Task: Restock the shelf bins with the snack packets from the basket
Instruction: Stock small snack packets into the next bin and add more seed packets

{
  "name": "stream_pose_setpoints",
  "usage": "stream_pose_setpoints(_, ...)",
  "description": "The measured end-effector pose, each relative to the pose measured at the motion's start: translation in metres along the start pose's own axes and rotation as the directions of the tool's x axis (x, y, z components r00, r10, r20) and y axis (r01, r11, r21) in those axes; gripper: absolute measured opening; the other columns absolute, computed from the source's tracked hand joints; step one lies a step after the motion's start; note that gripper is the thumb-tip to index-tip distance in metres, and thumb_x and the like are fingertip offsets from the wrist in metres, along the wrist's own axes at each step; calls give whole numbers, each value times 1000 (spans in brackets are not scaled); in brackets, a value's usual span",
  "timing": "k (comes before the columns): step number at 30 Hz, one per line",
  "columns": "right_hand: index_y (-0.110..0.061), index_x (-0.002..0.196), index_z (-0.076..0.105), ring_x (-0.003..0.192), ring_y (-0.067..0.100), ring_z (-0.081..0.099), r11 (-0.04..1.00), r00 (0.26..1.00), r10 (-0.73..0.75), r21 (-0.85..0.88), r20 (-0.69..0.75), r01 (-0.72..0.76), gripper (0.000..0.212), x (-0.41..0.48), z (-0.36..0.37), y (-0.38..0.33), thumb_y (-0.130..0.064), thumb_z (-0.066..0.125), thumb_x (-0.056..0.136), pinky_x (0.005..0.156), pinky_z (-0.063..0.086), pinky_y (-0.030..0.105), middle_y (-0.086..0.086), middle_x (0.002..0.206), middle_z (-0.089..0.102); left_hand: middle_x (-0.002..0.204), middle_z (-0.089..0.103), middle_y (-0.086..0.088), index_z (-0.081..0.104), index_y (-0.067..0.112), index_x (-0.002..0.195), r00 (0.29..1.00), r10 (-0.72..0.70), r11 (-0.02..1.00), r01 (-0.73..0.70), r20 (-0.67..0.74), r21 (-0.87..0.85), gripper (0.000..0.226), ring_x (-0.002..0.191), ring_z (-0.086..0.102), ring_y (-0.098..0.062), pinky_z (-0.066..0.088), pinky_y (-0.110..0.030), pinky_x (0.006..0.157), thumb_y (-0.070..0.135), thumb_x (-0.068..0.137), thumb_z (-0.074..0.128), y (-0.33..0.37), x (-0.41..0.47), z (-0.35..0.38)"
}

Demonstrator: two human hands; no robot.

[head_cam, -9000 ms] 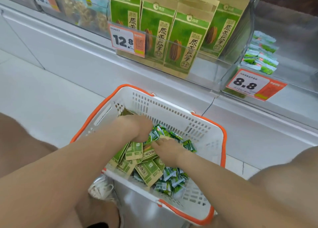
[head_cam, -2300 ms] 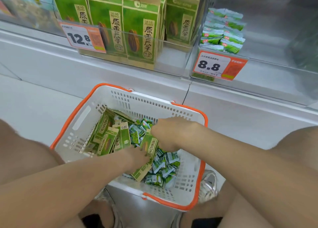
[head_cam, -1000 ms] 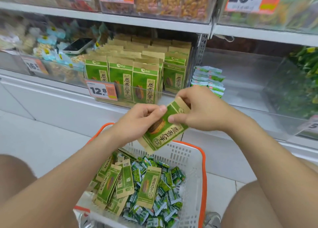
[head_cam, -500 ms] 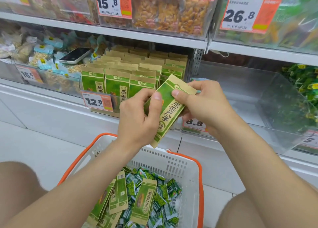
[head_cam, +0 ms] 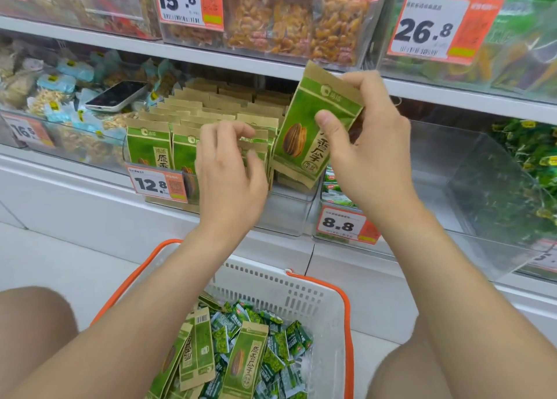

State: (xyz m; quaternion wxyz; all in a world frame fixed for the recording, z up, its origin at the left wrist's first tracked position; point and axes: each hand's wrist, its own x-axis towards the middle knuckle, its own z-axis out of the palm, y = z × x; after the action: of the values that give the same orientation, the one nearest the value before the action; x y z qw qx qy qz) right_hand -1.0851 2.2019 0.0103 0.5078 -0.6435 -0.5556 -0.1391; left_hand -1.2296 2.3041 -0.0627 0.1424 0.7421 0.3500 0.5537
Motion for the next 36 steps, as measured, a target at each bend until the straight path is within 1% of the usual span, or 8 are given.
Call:
stream_pose_setpoints(5, -23, 121, 60, 87, 27, 65, 980, 979, -37, -185, 198, 74, 27, -1, 25, 19, -29, 69, 96, 82, 51, 42, -4, 94, 71, 132, 43, -6, 53, 24, 130, 990, 18, 959, -56, 137, 276, 53, 113, 45, -28, 40, -42, 88, 36, 83, 74, -8, -2, 0)
stream_pose_setpoints(9, -28, 114, 71, 107, 30, 53, 858, 951, 68, -504, 303, 100, 26, 10, 41, 31, -43, 71, 93, 85, 28, 39, -1, 98, 71, 137, 40, -5, 53, 30, 134, 982, 47, 919, -114, 183, 377, 62, 114, 42, -29, 37, -44, 89, 43, 78, 77, -10, -4, 3)
stream_pose_setpoints(12, -23, 99, 72, 107, 33, 48, 740, 935, 142, -663, 324, 117, 20, 20, 52, 28, -41, 73, 91, 85, 29, 43, 5, 92, 68, 137, 41, -4, 54, 29, 132, 981, 56, 906, -128, 184, 403, 60, 115, 41, -29, 34, -42, 89, 42, 77, 76, -11, -2, 5)
stream_pose_setpoints(15, -22, 85, 57, 108, 35, 50, 662, 951, 179, -746, 252, 73, 19, 28, 63, 23, -28, 74, 89, 89, 33, 45, 6, 83, 60, 137, 41, -4, 55, 28, 130, 981, 58, 901, -132, 187, 414, 59, 115, 40, -29, 31, -40, 88, 41, 76, 76, -13, -1, 7)
stream_pose_setpoints(20, -19, 102, 66, 111, 36, 60, 681, 947, 210, -732, 245, 38, 16, 52, 79, 40, -18, 76, 89, 93, 39, 45, 12, 105, 71, 136, 42, -4, 54, 28, 127, 978, 53, 910, -130, 201, 394, 56, 116, 40, -30, 32, -41, 89, 42, 76, 73, -16, -1, 9)
stream_pose_setpoints(24, -16, 122, 67, 113, 37, 62, 728, 919, 224, -682, 323, 62, 35, 56, 89, 47, -17, 77, 88, 96, 42, 47, 12, 115, 69, 136, 42, -4, 53, 29, 128, 974, 43, 917, -126, 221, 377, 56, 117, 39, -29, 32, -42, 90, 43, 77, 72, -19, -1, 7)
stream_pose_setpoints(32, -16, 122, 62, 110, 38, 60, 748, 954, 132, -658, 269, 82, 41, 38, 77, 42, -15, 74, 83, 91, 44, 46, 10, 113, 68, 139, 42, -7, 53, 24, 134, 980, 111, 920, -165, 167, 357, 64, 117, 43, -26, 38, -43, 89, 46, 79, 77, -21, -5, 2)
stream_pose_setpoints(36, -17, 119, 63, 108, 35, 56, 795, 986, -9, -597, 164, 107, 32, 18, 64, 30, -20, 65, 88, 89, 45, 45, 8, 114, 65, 102, 54, -10, 60, 8, 102, 952, 304, 921, -302, 30, 247, 26, 93, 50, -28, 39, -42, 75, 25, 87, 73, -25, -13, -3)
